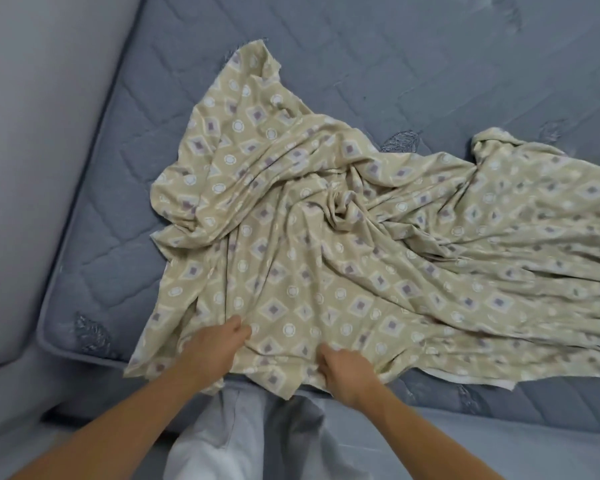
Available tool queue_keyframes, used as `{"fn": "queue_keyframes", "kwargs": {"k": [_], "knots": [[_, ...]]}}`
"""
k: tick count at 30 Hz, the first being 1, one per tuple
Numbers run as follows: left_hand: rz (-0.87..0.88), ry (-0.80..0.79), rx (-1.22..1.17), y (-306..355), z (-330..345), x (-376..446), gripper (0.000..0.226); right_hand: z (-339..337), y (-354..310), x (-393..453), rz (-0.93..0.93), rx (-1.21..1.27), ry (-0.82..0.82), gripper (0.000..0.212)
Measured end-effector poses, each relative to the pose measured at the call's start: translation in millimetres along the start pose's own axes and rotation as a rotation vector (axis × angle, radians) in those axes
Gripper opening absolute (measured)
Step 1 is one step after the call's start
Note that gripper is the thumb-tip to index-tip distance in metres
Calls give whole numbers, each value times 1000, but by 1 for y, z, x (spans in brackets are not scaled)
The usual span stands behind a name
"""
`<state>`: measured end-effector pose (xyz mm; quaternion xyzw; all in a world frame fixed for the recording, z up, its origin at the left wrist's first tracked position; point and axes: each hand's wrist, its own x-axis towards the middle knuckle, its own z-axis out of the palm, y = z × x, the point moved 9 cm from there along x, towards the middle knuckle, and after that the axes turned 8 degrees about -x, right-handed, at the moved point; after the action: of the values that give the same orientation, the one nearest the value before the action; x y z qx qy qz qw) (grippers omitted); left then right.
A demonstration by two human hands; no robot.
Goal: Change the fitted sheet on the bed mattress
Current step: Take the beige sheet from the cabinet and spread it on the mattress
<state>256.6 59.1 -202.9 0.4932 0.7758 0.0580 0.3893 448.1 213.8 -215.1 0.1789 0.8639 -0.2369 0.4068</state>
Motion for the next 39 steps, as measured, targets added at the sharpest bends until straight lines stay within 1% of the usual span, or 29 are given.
{"fn": "queue_keyframes", "kwargs": {"k": [3,4,5,6,7,8,9,10,11,12,13,15,16,18,21,23,25,28,30,32,35,37,39], "knots": [[-184,-207,28,8,17,-1,16,16,-2,-5,38,10,-128,16],[-232,-255,20,11,15,-1,11,14,-4,-5,42,10,-141,18],[-271,-264,-2,13,13,2,10,6,-6,-2,47,14,-111,18],[-301,-237,-38,14,9,5,12,-9,-7,3,47,17,-21,18],[-307,-173,-63,14,3,10,15,-28,-7,9,50,13,104,17],[-291,-66,-77,13,-8,17,16,-49,-6,15,52,3,234,21],[-256,49,-75,12,-21,23,16,-68,-5,23,54,-13,336,31],[-216,140,-47,11,-34,31,21,-85,-4,32,57,-22,404,44],[-195,192,-8,8,-44,38,36,-100,-5,41,63,-33,434,57],[-200,197,26,2,-51,47,51,-110,-5,52,68,-47,429,70],[-223,168,41,-4,-57,55,65,-118,-9,61,68,-67,407,81],[-274,97,38,-17,-64,70,85,-125,-16,77,79,-120,349,101],[-294,83,41,-23,-68,76,90,-128,-18,83,93,-142,349,108],[-308,89,48,-31,-78,85,94,-135,-14,92,150,-149,365,115],[-310,72,-15,-38,-85,97,99,-144,-2,109,206,-134,327,126],[-326,73,-12,-40,-93,109,99,-155,5,118,209,-129,338,129],[-345,79,-61,-44,-105,125,96,-170,14,126,201,-137,363,124],[-325,39,-323,-48,-124,157,98,-203,31,144,189,-162,365,119],[-290,60,-376,-52,-145,183,101,-236,45,160,202,-181,382,115],[-254,118,-332,-56,-173,213,100,-277,61,175,211,-184,426,109],[-198,201,-189,-62,-225,261,92,-332,90,194,258,-167,500,104],[-206,222,-21,-63,-249,284,92,-349,104,205,285,-161,494,105],[-253,218,130,-61,-252,289,91,-345,105,209,285,-169,466,105]]}}
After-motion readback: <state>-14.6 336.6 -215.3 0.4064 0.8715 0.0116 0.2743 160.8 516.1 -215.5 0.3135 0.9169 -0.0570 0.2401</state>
